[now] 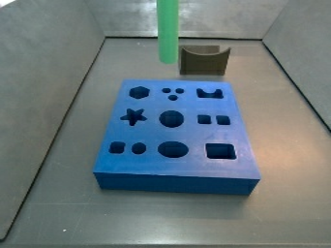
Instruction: Insert the oval object.
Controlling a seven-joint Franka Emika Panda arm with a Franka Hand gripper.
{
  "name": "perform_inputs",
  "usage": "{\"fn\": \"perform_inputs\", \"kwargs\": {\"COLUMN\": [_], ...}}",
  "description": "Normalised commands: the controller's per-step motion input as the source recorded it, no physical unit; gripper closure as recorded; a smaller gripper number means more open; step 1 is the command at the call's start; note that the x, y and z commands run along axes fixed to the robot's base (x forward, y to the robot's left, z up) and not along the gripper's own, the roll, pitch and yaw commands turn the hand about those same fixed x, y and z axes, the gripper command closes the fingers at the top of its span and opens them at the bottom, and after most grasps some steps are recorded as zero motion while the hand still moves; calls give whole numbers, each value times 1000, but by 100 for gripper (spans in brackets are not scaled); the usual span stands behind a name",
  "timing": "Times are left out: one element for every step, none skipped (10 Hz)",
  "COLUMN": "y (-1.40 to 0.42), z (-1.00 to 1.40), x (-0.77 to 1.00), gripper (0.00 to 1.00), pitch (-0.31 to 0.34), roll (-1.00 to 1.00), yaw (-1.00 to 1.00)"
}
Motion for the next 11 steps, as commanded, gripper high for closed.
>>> {"fn": "perform_inputs", "kwargs": {"y": [-266,-294,-303,-291,-251,-234,-214,-203,-171,-214,-257], "z": [-297,-274,-251,-243,-257,-249,-226,-69,-20,0,0], "x": [406,483,480,383,197,80,0,0,-46,0,0], "gripper": [100,100,100,100,100,100,100,100,100,100,100], "pitch": [0,0,0,3,50,97,190,306,347,346,309], "roll": [10,3,0,0,11,13,49,159,221,301,330], "yaw": [-629,-549,-543,-609,-723,-771,-763,-640,-603,-457,-429]}}
